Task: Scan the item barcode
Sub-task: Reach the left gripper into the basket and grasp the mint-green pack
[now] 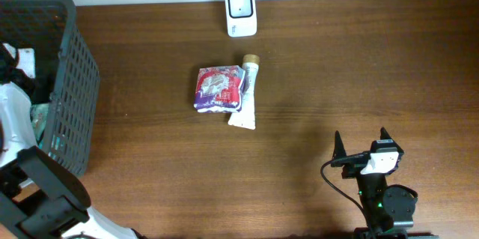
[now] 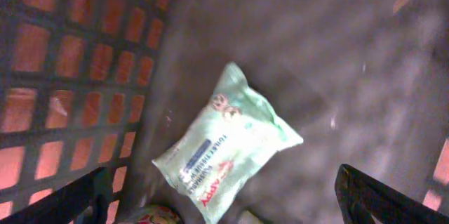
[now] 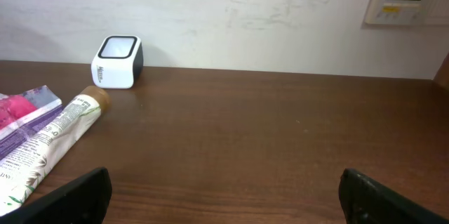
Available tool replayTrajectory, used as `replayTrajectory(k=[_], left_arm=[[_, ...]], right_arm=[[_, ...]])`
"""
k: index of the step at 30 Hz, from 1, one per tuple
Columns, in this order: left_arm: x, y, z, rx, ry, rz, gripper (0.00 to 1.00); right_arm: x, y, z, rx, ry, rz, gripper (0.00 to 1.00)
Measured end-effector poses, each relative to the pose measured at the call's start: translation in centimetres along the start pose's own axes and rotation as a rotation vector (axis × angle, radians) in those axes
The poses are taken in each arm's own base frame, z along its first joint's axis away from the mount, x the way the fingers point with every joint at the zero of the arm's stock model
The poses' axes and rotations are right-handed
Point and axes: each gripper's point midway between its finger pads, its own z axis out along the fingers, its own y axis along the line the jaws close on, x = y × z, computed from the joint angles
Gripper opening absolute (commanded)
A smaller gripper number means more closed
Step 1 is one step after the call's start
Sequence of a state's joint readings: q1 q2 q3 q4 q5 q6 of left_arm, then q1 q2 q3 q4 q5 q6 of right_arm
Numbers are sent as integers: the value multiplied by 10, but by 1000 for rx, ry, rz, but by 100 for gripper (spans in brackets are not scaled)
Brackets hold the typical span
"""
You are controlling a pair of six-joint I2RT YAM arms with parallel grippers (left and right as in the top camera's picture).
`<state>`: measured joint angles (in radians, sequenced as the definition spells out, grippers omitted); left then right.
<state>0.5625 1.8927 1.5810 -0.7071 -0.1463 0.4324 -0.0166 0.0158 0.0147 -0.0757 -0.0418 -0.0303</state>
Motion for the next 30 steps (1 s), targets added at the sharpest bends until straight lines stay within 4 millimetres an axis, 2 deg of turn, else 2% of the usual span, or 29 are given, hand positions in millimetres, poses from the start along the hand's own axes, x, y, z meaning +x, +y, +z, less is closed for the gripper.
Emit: replayTrajectory(k=[2, 3, 6, 9, 10, 11, 13, 14, 17, 21, 23, 24, 25, 26, 27, 28, 30], left_arm=[[5, -4, 9, 7, 10, 75, 96], [15, -11, 22, 22, 38, 119, 96], [24, -16, 54, 23, 81, 154, 98], [40, -23, 79, 32, 138, 171, 99], [39, -20, 79, 24, 134, 167, 94], [41, -17, 81, 22, 138, 161, 72], [45, -11, 83, 15, 147, 149, 16], [50, -8, 86, 13, 158, 146, 3], [51, -1, 86, -11, 168, 139, 0], [44, -5, 79, -20, 154, 68, 0], [15, -6, 51, -41, 66, -33, 0], [-9, 1, 22, -62, -18, -131, 0], [-39, 16, -22, -89, -141, -248, 0], [-65, 33, -77, -101, -284, -374, 0], [-81, 44, -135, -92, -420, -470, 0], [-91, 49, -199, -36, -571, -572, 0], [-96, 43, -292, 125, -781, -696, 0]], right_arm=[[0, 0, 0, 0, 0, 0, 99], [0, 0, 0, 0, 0, 0, 99], [0, 0, 0, 0, 0, 1, 99], [0, 0, 0, 0, 0, 0, 99], [0, 0, 0, 0, 0, 0, 99], [0, 0, 0, 0, 0, 0, 99], [0, 0, 0, 0, 0, 1, 99], [0, 0, 0, 0, 0, 0, 99], [0, 0, 0, 0, 0, 0, 99], [0, 0, 0, 0, 0, 1, 99], [0, 0, 0, 0, 0, 0, 99], [0, 0, 0, 0, 0, 1, 99], [0, 0, 0, 0, 0, 0, 99], [0, 0, 0, 0, 1, 0, 99], [0, 0, 0, 0, 0, 0, 99], [0, 0, 0, 0, 0, 0, 99], [0, 0, 0, 0, 0, 0, 99]])
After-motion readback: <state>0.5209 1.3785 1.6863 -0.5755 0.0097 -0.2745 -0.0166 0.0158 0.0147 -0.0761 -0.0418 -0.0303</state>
